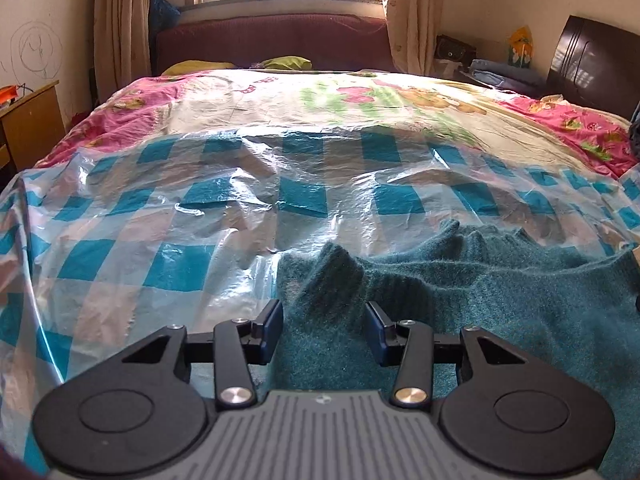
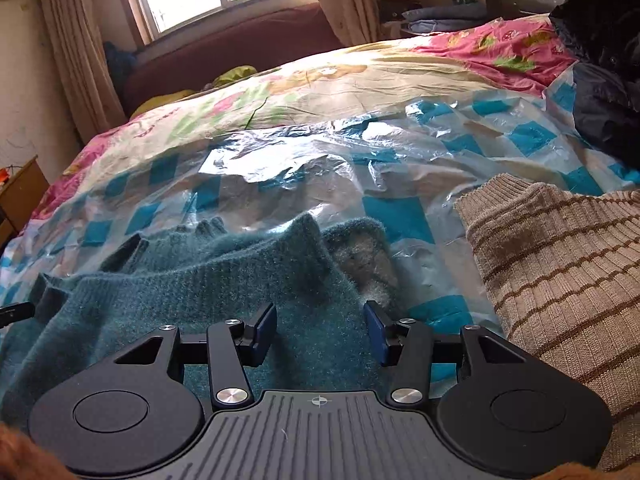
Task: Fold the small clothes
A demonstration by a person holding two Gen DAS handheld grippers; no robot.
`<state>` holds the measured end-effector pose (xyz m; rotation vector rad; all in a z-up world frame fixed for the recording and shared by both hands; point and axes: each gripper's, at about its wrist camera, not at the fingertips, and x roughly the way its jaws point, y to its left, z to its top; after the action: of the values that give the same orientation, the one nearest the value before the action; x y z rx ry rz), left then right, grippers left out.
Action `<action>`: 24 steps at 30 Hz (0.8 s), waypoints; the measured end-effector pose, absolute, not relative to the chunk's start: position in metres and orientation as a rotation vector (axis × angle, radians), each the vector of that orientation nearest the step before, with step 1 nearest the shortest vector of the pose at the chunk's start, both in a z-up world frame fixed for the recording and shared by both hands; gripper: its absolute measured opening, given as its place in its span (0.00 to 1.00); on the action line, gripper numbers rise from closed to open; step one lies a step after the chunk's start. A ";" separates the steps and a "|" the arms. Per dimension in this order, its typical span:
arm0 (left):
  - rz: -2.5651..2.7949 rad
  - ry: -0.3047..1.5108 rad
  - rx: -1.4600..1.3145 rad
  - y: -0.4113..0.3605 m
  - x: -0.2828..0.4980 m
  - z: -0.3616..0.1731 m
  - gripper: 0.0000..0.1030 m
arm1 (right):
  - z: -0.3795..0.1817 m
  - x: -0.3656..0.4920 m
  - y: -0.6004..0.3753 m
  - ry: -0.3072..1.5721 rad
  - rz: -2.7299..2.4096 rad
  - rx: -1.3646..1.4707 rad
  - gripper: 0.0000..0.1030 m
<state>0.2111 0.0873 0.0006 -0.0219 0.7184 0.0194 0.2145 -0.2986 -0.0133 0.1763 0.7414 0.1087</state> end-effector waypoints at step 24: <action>0.056 0.740 -0.268 0.130 0.217 -0.010 0.18 | -0.017 0.226 -0.314 0.730 0.067 0.263 0.08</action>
<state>0.2173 0.1299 -0.0104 -0.2680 0.7402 0.0564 0.2259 -0.3139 -0.0173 0.2633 0.7299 0.0668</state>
